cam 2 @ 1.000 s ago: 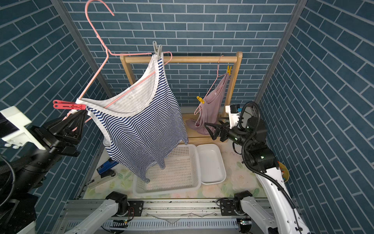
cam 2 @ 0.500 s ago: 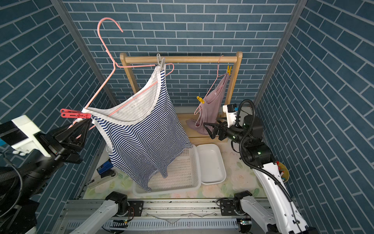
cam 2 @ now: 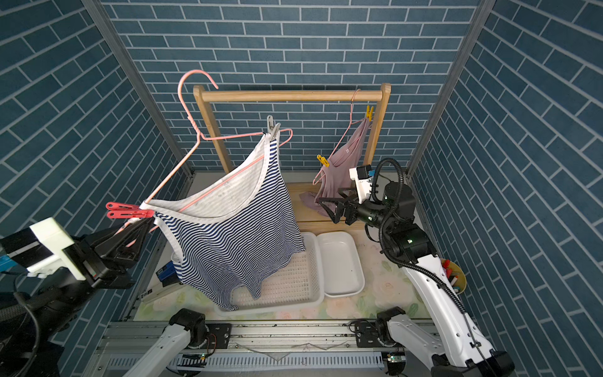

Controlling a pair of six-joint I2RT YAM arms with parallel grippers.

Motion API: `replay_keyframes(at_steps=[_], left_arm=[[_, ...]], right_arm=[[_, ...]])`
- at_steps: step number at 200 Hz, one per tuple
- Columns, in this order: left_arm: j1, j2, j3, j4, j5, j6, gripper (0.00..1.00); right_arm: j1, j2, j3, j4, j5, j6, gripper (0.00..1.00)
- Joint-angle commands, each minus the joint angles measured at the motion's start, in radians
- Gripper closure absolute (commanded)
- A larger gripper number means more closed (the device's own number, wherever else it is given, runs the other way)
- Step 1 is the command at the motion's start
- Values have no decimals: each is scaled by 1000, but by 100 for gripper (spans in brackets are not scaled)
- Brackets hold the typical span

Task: Remove the clothespins securing tank tops to the hanger
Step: Remove the clothespin from the hanger.

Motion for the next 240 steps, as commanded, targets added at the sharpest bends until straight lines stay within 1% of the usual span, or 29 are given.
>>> replay_keyframes(at_steps=[1,31,60,86,105,119,141,148,179,203,220,240], left_arm=[[-4,-13,-16,23,33,35,100],[-4,-14,-42,7,50,56,100],[-4,-10,-78,6,59,72,100],[-4,21,-90,-4,121,85,100],[-4,41,-92,-5,157,97,100],[-4,44,-100,4,170,104,100],[-4,44,-134,28,161,113,100],[-4,72,-150,39,165,113,100],[-4,69,-198,100,181,114,100],[-4,84,-213,102,188,134,100],[-4,101,-229,94,193,154,100],[-4,95,-254,142,225,141,100]], right_arm=[[6,11,43,22,7,16,1],[7,45,108,-24,9,-22,1],[9,71,183,-96,53,-86,1],[11,81,256,-159,88,-157,1],[10,109,330,-209,78,-199,1],[9,149,400,-260,35,-220,1],[10,225,526,-353,-53,-261,1],[9,238,546,-366,-68,-275,1],[-3,296,637,-458,-122,-355,1],[-38,346,673,-452,-233,-336,1],[-44,379,692,-449,-264,-333,1],[-59,392,699,-448,-289,-343,1]])
